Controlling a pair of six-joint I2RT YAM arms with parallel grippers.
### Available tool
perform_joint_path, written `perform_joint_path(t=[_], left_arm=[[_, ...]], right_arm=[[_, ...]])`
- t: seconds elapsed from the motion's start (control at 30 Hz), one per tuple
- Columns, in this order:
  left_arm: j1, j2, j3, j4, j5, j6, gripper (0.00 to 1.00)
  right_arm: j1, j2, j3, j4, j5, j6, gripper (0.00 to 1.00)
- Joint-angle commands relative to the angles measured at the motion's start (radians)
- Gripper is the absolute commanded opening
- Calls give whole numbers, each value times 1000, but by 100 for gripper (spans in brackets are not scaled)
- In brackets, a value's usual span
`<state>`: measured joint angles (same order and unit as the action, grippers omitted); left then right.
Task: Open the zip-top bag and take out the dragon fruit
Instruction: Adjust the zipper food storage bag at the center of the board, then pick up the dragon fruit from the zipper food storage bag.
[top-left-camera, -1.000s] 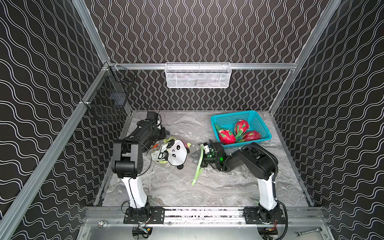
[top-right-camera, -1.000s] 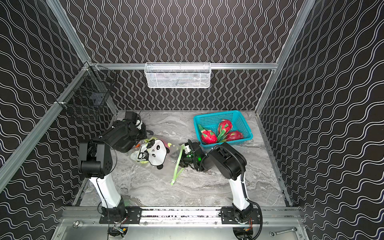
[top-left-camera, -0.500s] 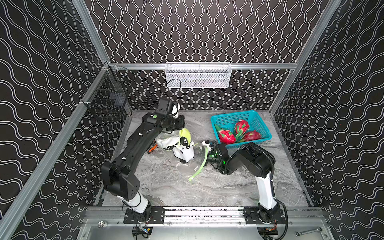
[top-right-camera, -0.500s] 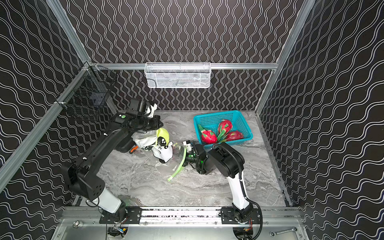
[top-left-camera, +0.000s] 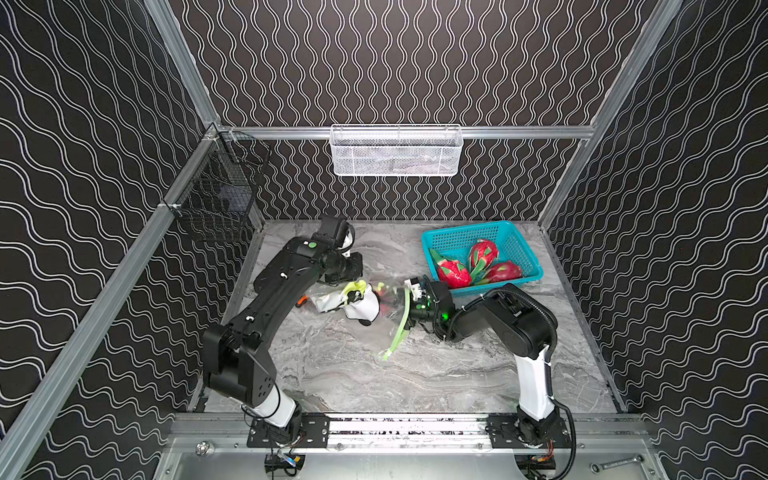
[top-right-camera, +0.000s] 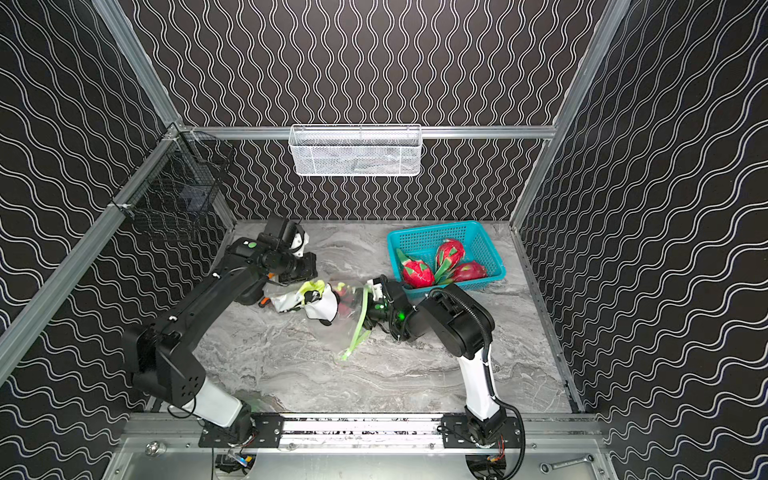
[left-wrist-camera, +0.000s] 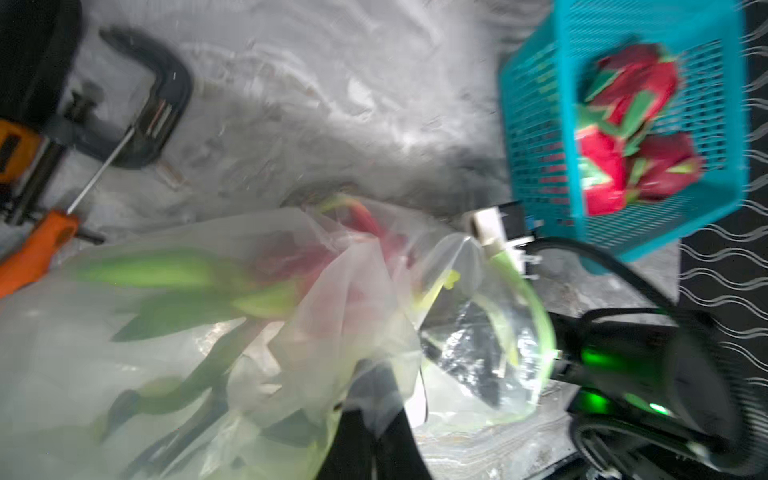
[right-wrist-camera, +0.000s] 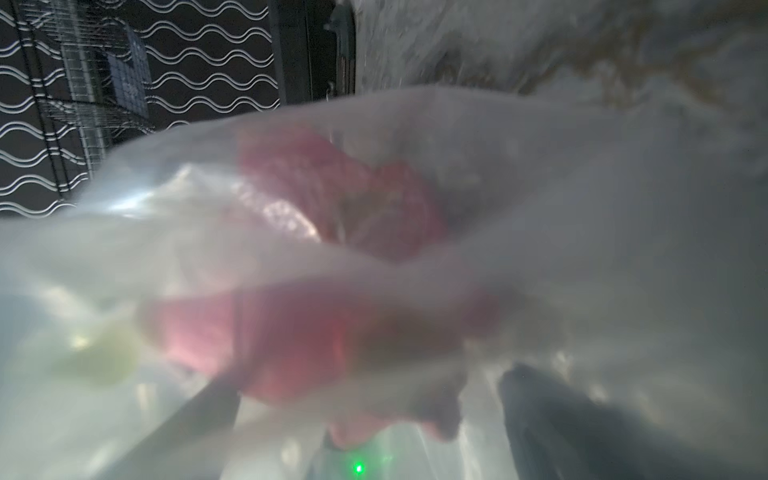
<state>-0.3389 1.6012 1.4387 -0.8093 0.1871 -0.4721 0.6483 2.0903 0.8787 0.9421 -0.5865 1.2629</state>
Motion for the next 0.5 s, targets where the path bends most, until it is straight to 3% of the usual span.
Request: perform_joint_path(t=[0.0, 0.13, 0.3, 0.47], left_arm=[[23, 51, -1, 74, 9, 19, 0], [52, 169, 41, 53, -28, 98, 0], [65, 341, 45, 96, -88, 166, 0], [68, 457, 76, 147, -50, 184, 0]], right_arm=[[2, 26, 78, -124, 46, -29, 100], [3, 56, 221, -276, 45, -79, 100], [2, 98, 288, -338, 46, -77, 99], [3, 142, 372, -406, 32, -100, 99]])
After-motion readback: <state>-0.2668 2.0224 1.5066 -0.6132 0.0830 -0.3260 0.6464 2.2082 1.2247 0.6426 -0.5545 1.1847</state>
